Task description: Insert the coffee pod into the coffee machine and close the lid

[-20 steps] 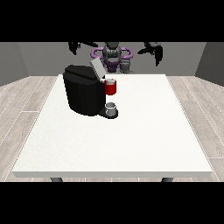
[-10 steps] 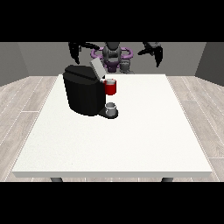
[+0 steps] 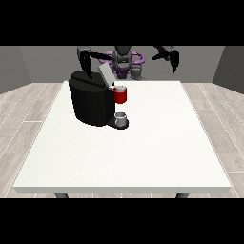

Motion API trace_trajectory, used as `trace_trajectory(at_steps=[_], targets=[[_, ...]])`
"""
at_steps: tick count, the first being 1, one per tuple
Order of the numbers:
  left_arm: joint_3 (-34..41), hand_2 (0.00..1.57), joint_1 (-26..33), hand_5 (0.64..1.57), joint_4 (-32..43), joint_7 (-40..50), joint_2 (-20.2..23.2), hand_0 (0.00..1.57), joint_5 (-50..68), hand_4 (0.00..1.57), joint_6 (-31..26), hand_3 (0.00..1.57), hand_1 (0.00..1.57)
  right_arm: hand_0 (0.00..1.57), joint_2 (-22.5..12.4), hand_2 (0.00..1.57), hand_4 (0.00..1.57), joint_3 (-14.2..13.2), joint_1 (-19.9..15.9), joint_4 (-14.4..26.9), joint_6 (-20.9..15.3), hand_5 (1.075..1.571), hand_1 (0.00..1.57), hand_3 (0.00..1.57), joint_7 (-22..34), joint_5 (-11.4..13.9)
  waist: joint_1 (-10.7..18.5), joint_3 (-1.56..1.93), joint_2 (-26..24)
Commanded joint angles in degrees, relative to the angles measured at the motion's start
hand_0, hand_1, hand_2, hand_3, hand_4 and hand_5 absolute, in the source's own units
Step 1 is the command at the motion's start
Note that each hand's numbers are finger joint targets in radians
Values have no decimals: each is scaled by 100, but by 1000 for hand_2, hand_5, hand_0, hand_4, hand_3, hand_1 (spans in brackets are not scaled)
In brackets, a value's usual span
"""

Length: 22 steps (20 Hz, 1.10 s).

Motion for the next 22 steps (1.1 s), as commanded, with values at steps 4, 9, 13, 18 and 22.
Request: trace_trajectory(at_steps=[4,9,13,18,22], targets=[[109,0,406,1571,-435,43,226,0,157,376,159,0,0,0,276,0,0,378,-209,87,-77,1571,0,0,-144,197,-237,0,186],[-85,0,477,1571,-795,118,201,0,36,331,329,0,0,0,88,0,0,312,-499,373,202,1571,0,0,-306,134,-211,0,404],[-26,0,437,1571,-876,323,260,0,137,347,355,0,0,0,161,0,204,353,-919,472,-38,1571,0,0,-50,229,-122,0,439],[-180,0,338,1571,-902,315,310,0,145,360,168,0,0,0,68,0,161,423,-1392,601,-90,1571,0,0,-173,431,170,0,707],[-208,0,242,1571,-820,72,271,0,1,380,362,0,0,0,-88,0,103,560,-1707,521,99,1571,0,0,-17,543,79,-2,793]])
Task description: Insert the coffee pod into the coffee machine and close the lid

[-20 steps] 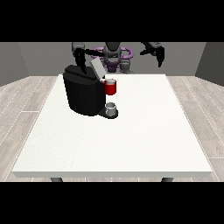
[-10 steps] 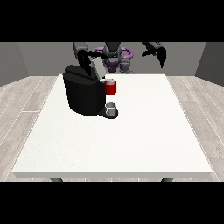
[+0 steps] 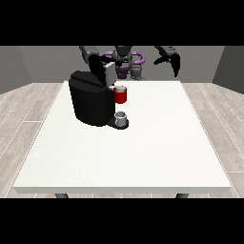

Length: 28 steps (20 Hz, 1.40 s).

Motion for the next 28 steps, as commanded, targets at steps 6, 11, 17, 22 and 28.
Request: trace_trajectory(at_steps=[6,11,17,22,28], targets=[[-162,0,-38,1571,-28,-83,5,0,-6,356,-129,0,0,0,327,0,0,358,-435,-168,-157,1571,0,0,-92,275,419,-34,103],[-239,0,-367,1571,7,-24,-26,0,-11,331,-150,0,0,0,-25,0,87,435,-948,-323,-186,1571,0,0,368,533,689,-36,266],[-422,0,-299,1571,40,-107,-166,0,-106,439,-132,0,0,0,-134,0,274,498,-1110,-557,-349,1571,0,0,586,771,1113,-34,334],[-284,0,-688,1571,95,-312,-11,0,0,429,-230,0,0,0,-247,0,102,437,-1132,-939,-300,1571,0,0,874,750,1318,-34,768],[-484,0,-927,1571,46,-55,-151,0,71,368,-382,0,0,0,-639,0,0,306,-1290,-1436,-369,1571,0,0,1557,887,1826,-30,815]])
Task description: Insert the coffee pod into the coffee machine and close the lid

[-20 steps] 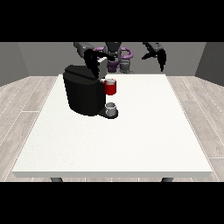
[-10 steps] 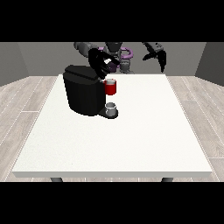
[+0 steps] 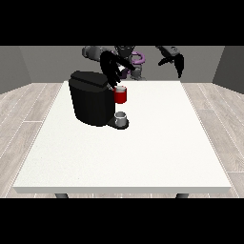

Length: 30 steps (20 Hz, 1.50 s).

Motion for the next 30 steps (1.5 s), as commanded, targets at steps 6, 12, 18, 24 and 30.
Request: trace_trajectory(at_steps=[6,12,18,24,30], targets=[[-151,0,-464,1571,-15,-27,-10,0,55,362,-216,0,0,0,58,0,0,228,-766,-719,318,1571,0,0,-375,-55,1076,-216,430],[-360,0,-780,1571,-19,-23,-166,0,69,278,-327,0,0,0,-80,0,0,-154,-796,-1124,227,1571,0,0,-35,-91,1499,-203,894],[-375,0,-1115,1571,-239,371,-153,0,154,318,-395,0,0,0,241,0,98,-54,-942,-795,63,1571,0,0,-912,-63,1537,-222,1075],[-287,0,-854,1571,-240,119,27,0,107,248,-420,0,0,0,620,0,0,188,-1025,-519,25,1571,0,0,-1670,-21,1087,-230,1022],[-148,0,-53,1571,-120,-23,-25,0,101,266,-207,0,0,0,1410,0,181,711,-533,-709,75,1571,0,0,-2167,-106,502,-230,252]])
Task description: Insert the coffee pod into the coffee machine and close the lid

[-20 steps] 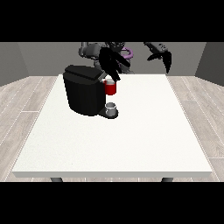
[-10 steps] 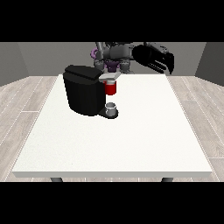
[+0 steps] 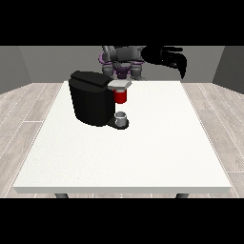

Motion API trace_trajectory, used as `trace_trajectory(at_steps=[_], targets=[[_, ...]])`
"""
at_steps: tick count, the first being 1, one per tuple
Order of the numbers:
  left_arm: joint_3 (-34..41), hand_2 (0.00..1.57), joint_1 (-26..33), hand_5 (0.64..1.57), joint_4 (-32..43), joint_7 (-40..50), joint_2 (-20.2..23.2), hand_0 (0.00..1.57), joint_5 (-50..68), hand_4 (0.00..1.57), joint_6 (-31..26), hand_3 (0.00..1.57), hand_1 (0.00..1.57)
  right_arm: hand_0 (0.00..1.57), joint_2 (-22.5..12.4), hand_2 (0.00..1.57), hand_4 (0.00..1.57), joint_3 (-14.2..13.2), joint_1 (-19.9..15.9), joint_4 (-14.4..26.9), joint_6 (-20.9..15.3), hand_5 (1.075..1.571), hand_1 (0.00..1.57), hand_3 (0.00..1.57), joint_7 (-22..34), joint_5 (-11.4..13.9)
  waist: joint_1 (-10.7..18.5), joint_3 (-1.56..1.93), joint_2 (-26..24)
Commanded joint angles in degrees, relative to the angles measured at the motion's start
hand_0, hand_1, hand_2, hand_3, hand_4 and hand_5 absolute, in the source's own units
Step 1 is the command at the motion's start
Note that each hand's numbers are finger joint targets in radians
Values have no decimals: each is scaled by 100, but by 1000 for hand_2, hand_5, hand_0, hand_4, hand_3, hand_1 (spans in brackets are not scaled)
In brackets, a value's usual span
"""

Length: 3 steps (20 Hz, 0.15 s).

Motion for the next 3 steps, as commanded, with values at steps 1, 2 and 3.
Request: trace_trajectory(at_steps=[1,2,3], targets=[[131,0,343,1571,99,-237,-30,0,-115,266,284,0,0,0,624,0,192,460,509,-157,4,1571,0,0,-725,-5,-570,-4,-174],[230,0,509,1571,266,-219,63,0,-2,266,159,0,0,0,905,0,263,634,485,-135,-117,1571,0,0,-345,47,-611,-6,-481],[555,0,340,1571,268,76,236,0,281,266,65,0,0,0,882,0,259,607,639,-130,-4,1571,0,0,-486,-46,-817,-4,-593]])
